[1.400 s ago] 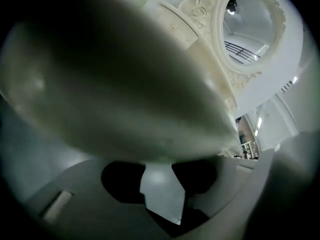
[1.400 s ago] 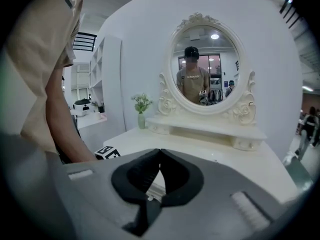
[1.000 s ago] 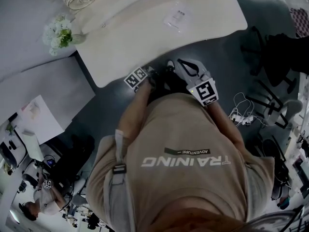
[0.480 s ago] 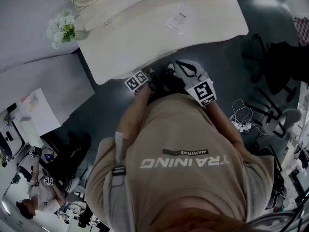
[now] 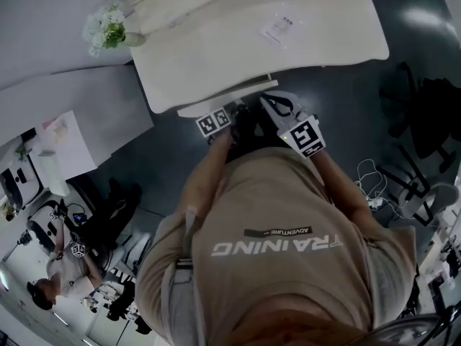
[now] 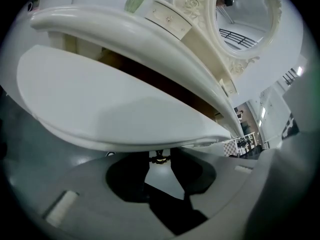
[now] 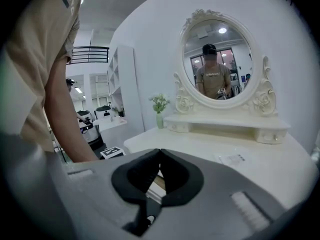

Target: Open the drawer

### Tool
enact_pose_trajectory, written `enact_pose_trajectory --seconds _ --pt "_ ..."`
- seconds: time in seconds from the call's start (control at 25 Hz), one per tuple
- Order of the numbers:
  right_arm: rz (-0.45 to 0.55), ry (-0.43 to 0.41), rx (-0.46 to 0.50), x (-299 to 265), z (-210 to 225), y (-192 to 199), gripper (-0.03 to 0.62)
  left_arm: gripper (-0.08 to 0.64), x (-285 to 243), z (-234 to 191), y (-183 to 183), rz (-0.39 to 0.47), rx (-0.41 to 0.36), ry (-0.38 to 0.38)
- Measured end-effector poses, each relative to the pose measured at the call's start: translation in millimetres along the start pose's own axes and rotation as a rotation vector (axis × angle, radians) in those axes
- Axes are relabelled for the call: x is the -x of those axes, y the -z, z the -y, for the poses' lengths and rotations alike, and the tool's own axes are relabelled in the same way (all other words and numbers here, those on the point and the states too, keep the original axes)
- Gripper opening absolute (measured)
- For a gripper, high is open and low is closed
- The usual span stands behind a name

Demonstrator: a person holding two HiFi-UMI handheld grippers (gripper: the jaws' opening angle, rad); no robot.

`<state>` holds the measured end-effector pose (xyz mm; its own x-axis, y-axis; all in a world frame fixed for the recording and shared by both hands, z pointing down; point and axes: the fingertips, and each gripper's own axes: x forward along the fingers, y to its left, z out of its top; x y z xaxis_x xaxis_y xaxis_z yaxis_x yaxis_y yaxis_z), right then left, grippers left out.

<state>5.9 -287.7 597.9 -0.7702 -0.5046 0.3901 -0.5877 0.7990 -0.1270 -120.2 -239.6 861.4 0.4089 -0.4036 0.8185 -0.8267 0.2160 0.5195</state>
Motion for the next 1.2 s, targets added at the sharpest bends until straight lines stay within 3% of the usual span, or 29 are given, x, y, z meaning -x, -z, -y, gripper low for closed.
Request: enact_pose_trajectory --seconds 0.4,0.64,0.84,1.2 --pt "-0.031 0.064 0.002 31.5 -29.1 18.9 0.003 0.140 16.3 -5.0 39.5 0.000 -0.042 0.019" --pt "-0.054 0.127 -0.021 56.2 -76.8 33.0 0.003 0.138 28.9 -11.5 64.7 0.001 -0.082 0.068" --pt "-0.073 0.185 -0.019 76.2 -109.7 44.1 0.003 0.137 39.9 -16.5 82.8 -0.018 -0.097 0.068" --pt "-0.067 0.219 -0.019 110.1 -131.9 57.4 0.003 0.137 48.2 -16.6 105.6 0.004 -0.104 0.064"
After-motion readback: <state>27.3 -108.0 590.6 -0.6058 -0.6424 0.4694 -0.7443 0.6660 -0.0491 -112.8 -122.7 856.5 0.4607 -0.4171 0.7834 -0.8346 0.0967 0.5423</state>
